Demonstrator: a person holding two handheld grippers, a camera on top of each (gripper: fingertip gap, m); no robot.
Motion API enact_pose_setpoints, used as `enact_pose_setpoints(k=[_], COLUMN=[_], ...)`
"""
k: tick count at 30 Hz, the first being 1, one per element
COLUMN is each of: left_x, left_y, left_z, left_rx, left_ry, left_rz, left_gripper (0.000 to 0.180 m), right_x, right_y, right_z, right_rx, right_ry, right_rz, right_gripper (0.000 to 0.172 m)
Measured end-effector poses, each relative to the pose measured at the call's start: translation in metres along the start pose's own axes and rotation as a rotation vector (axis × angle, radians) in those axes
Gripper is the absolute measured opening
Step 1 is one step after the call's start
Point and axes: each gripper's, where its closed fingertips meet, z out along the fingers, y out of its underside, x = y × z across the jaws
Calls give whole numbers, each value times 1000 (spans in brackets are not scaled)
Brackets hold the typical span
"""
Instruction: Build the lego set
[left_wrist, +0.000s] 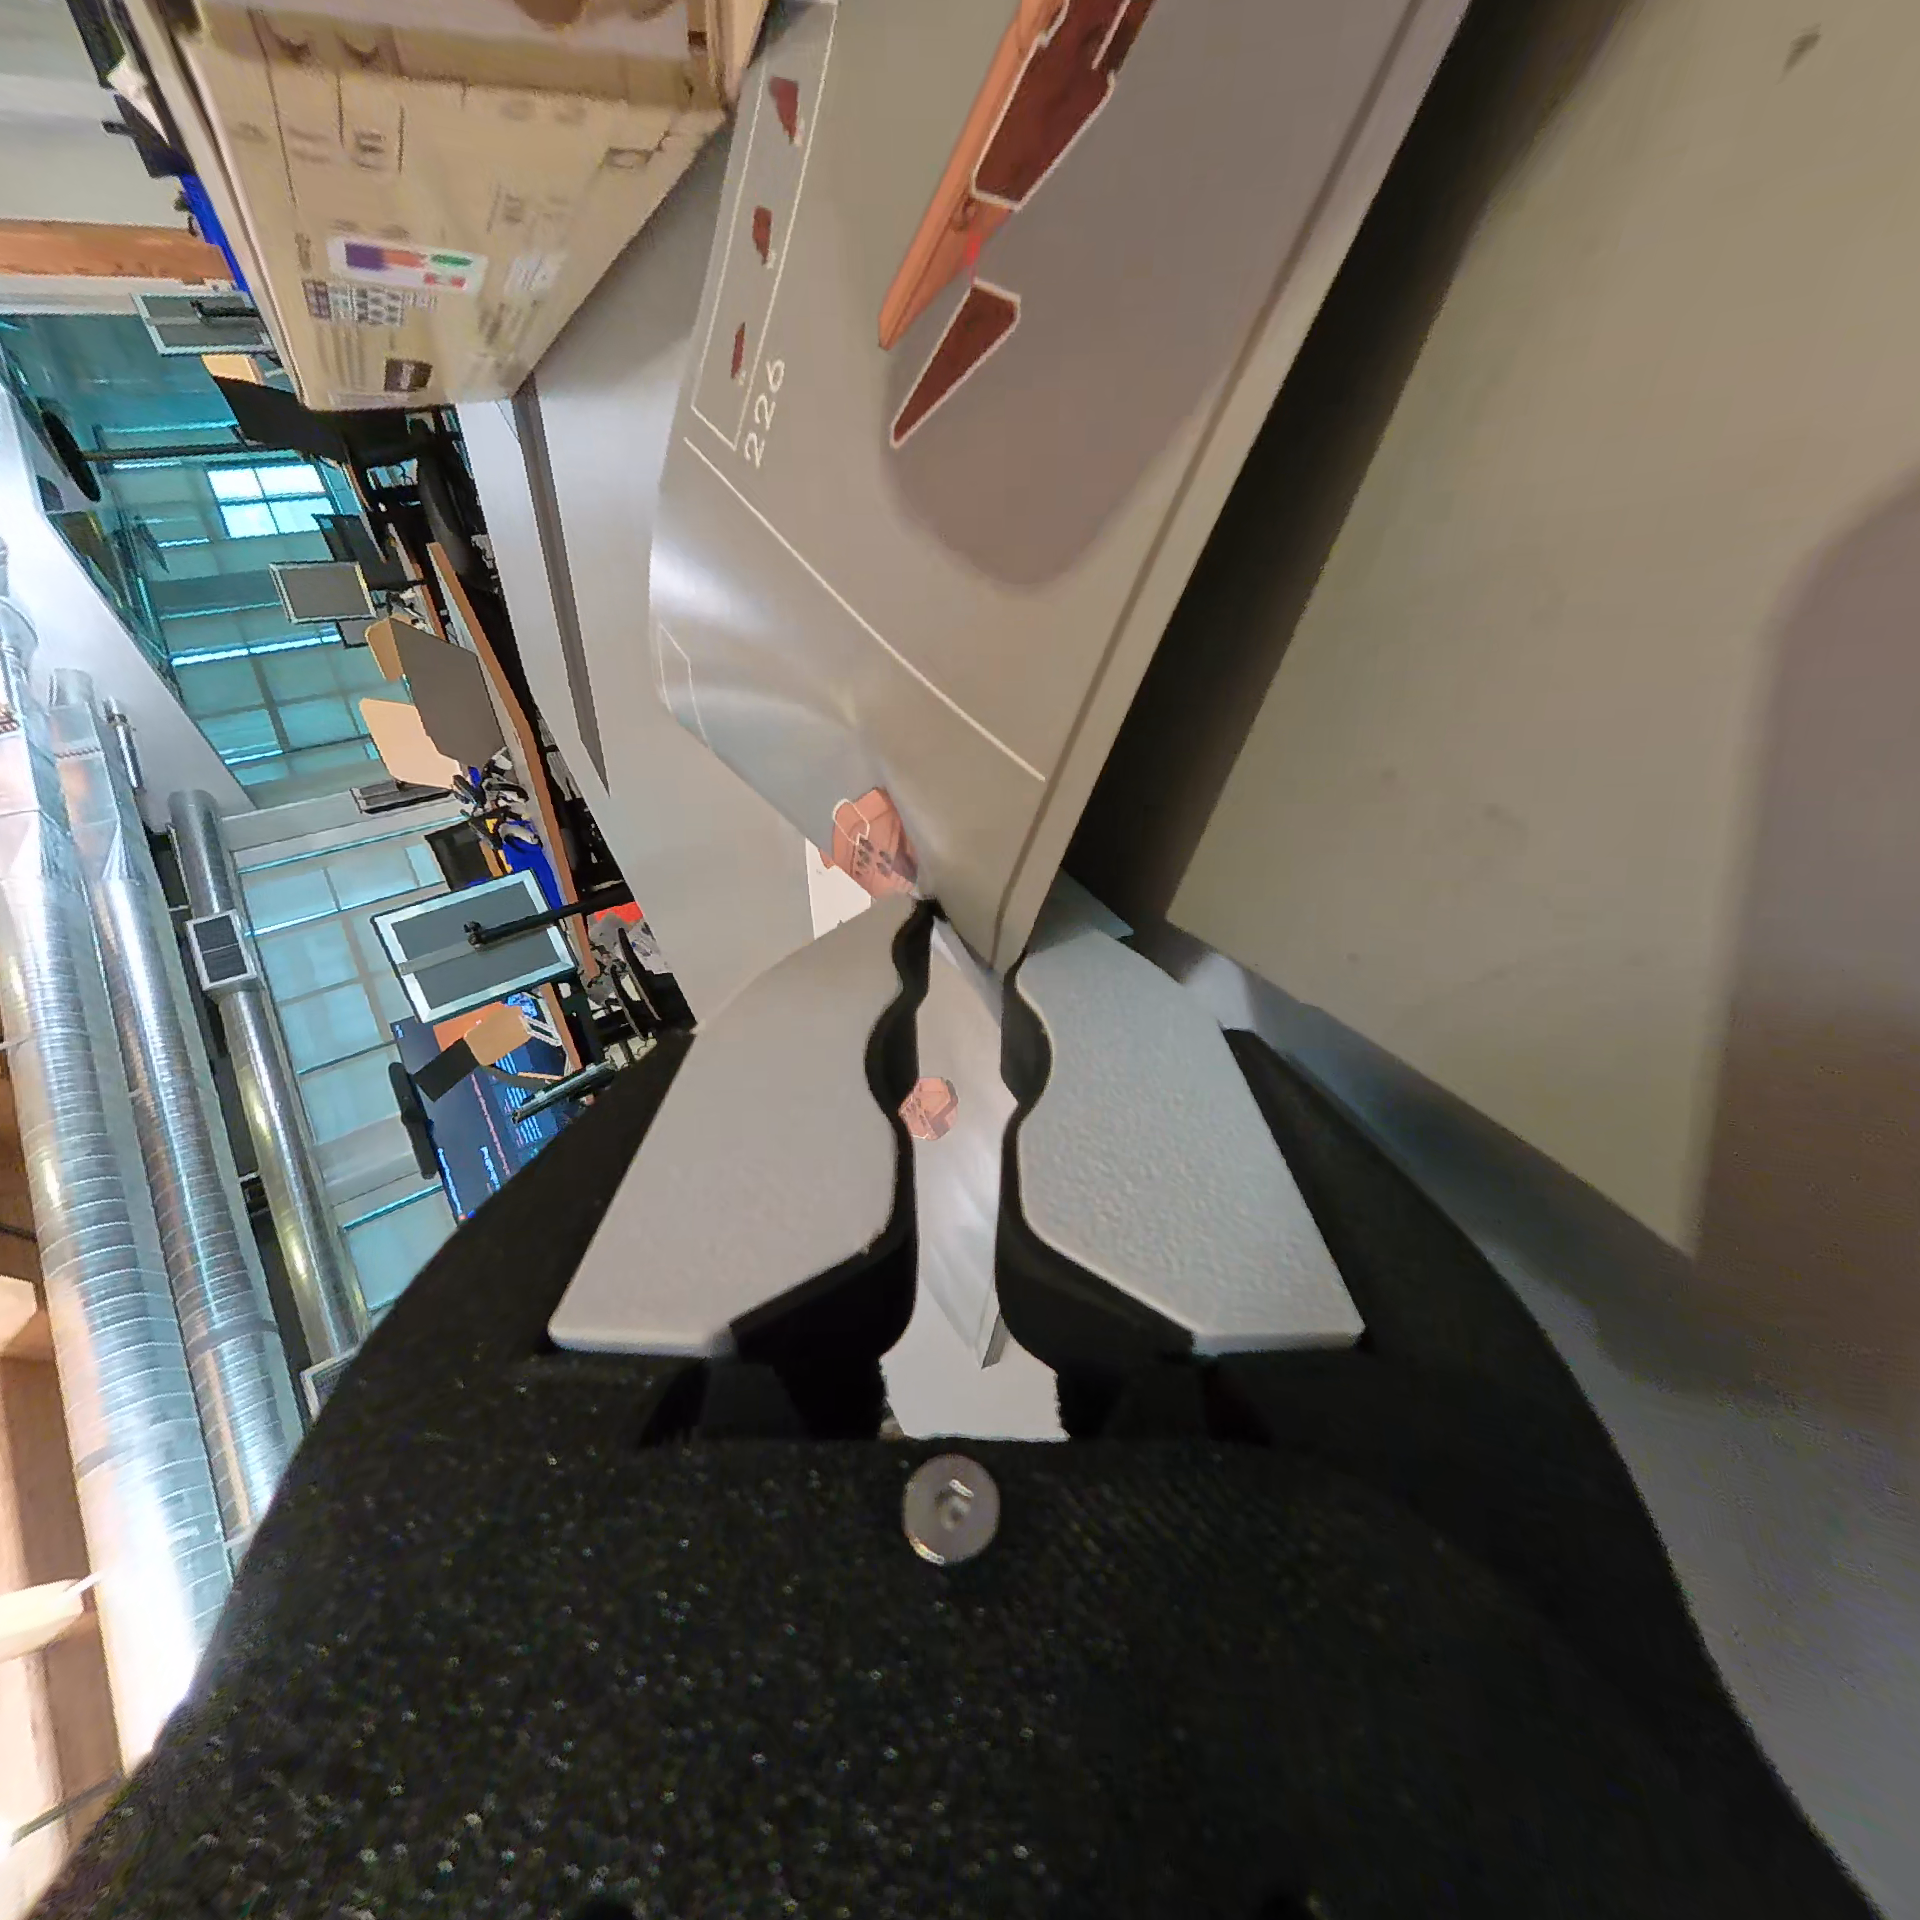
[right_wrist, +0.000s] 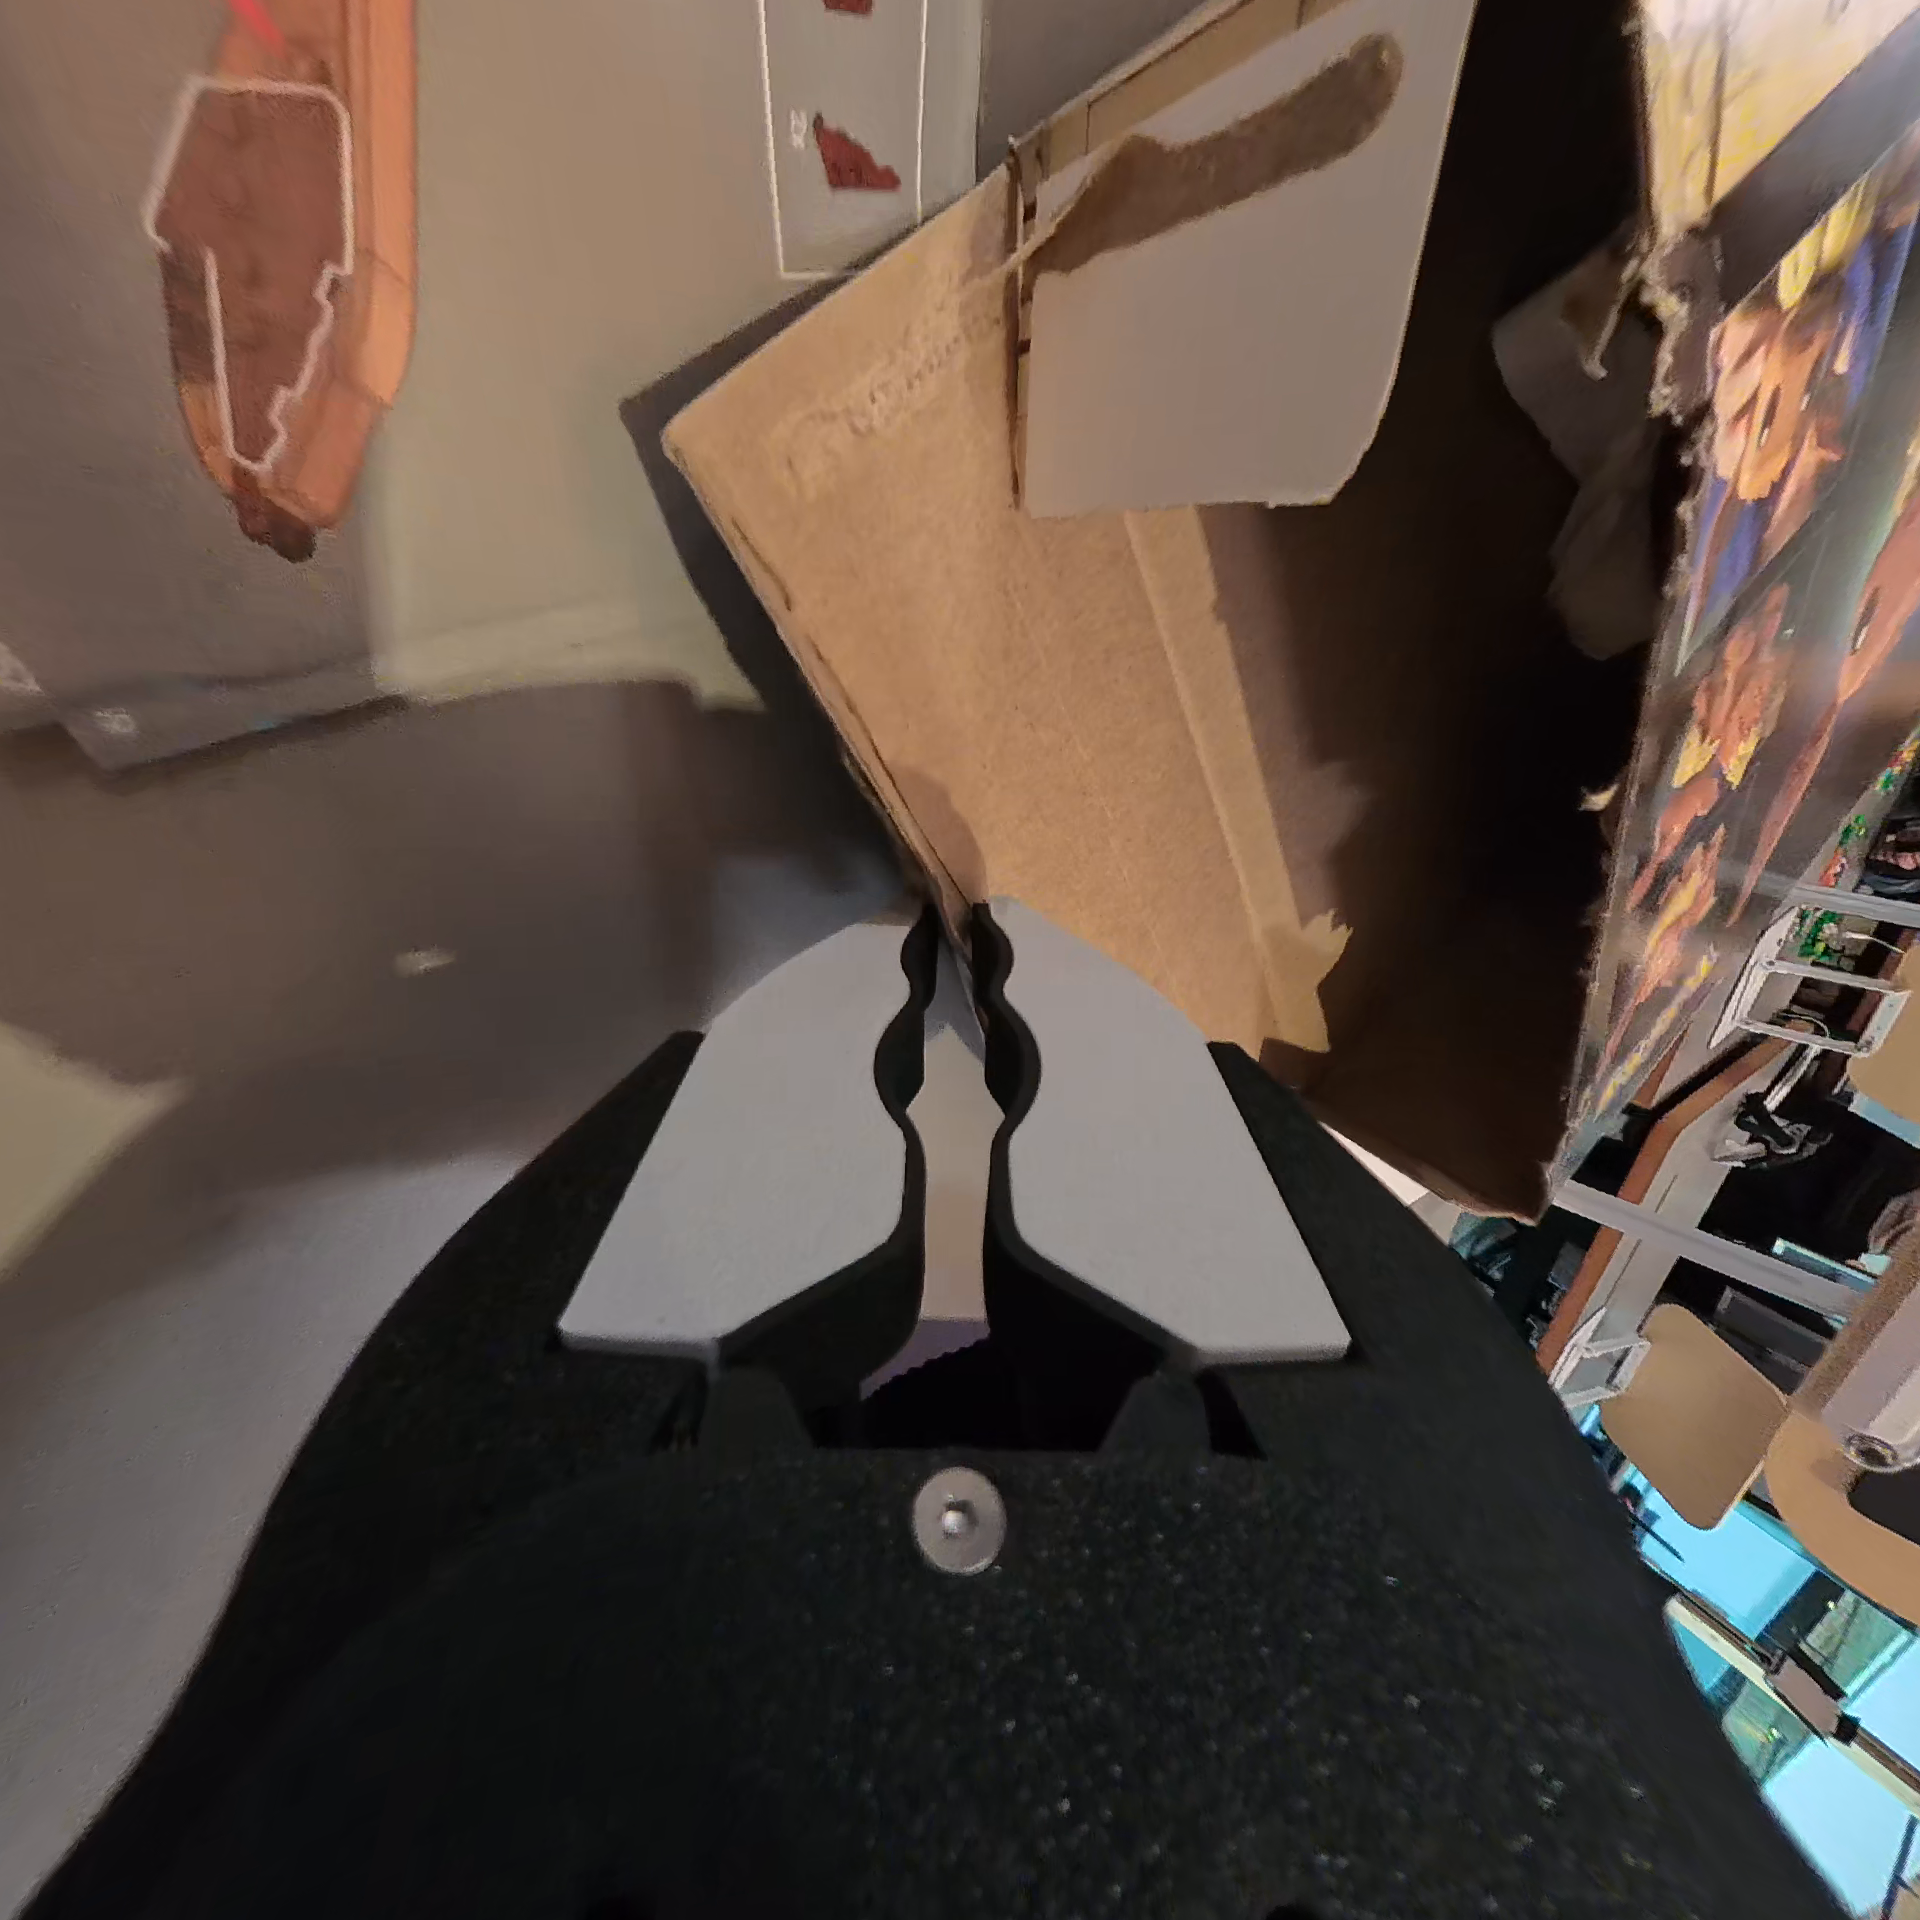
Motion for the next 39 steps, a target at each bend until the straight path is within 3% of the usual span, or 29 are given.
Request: enact_pose_setpoints(k=[7,10,15,23,28,31,36,39], left_x=[0,-2,6,5,3,-11,-34,-30], left_y=[-1,-5,-13,-29,-91,-143,-235,-261], left_z=[-1,-6,-24,-64,-109,-125,-115,-107], left_rx=[-6,21,100,273,625,777,956,1068], left_ry=[-15,-31,-16,-23,131,199,358,462], left_rz=[4,-25,-69,-154,-308,-408,-568,-751], left_gripper=[14,28,48,55,47,42,40,40], right_x=[-7,-9,-10,-4,-5,-8,-10,-18], right_y=[5,9,13,40,58,91,140,145], right_z=[7,8,4,-26,-67,-87,-117,-130], right_rx=[-46,-58,-30,-39,131,195,327,509], right_ry=[-8,-15,-15,78,176,239,312,307], right_rz=[-11,-12,46,121,293,442,632,728], right_gripper=[6,11,17,26,23,20,16,15])
